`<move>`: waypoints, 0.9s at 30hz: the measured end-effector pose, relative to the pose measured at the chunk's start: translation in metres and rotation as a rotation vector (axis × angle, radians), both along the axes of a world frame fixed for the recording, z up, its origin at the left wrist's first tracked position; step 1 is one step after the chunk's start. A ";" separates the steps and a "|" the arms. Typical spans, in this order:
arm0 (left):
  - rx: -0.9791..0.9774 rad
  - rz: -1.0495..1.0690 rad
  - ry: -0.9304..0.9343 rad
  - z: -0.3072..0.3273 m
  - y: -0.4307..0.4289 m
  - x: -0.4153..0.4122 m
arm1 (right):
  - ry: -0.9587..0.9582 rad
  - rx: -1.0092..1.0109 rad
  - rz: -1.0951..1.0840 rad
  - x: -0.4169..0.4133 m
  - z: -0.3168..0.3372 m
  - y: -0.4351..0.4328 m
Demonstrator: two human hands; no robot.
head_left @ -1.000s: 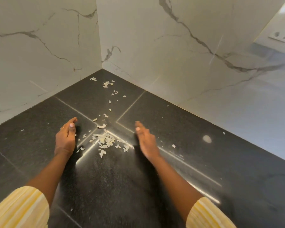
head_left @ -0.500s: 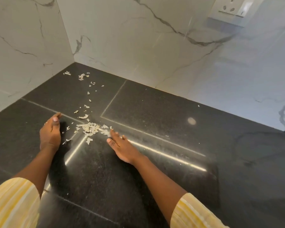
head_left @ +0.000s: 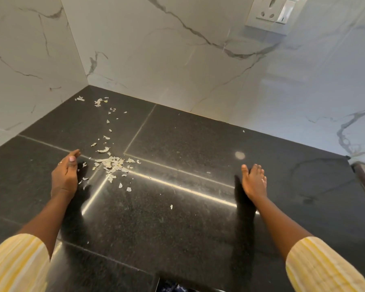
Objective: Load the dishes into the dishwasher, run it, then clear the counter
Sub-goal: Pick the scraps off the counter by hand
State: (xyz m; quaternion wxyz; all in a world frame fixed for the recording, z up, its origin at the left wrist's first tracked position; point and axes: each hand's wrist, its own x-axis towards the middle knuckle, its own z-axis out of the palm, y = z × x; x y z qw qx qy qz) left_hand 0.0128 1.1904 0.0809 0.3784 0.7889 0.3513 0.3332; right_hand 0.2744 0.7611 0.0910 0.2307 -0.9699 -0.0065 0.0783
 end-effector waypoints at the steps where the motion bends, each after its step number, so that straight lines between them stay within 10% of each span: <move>1: 0.000 -0.001 -0.001 0.000 0.000 0.000 | -0.016 -0.030 0.055 -0.008 -0.001 0.011; 11: -0.059 0.056 -0.050 -0.005 0.010 -0.003 | -0.054 -0.041 0.380 -0.189 -0.015 0.197; 19: -0.102 0.053 -0.041 0.001 0.007 0.002 | 0.005 -0.103 0.543 -0.170 -0.005 0.268; 23: -0.052 0.004 0.034 0.004 0.006 0.005 | 0.233 0.326 0.842 -0.142 0.009 0.278; 27: -0.064 0.034 0.053 0.007 0.007 0.004 | 0.324 0.729 0.672 -0.103 0.022 0.266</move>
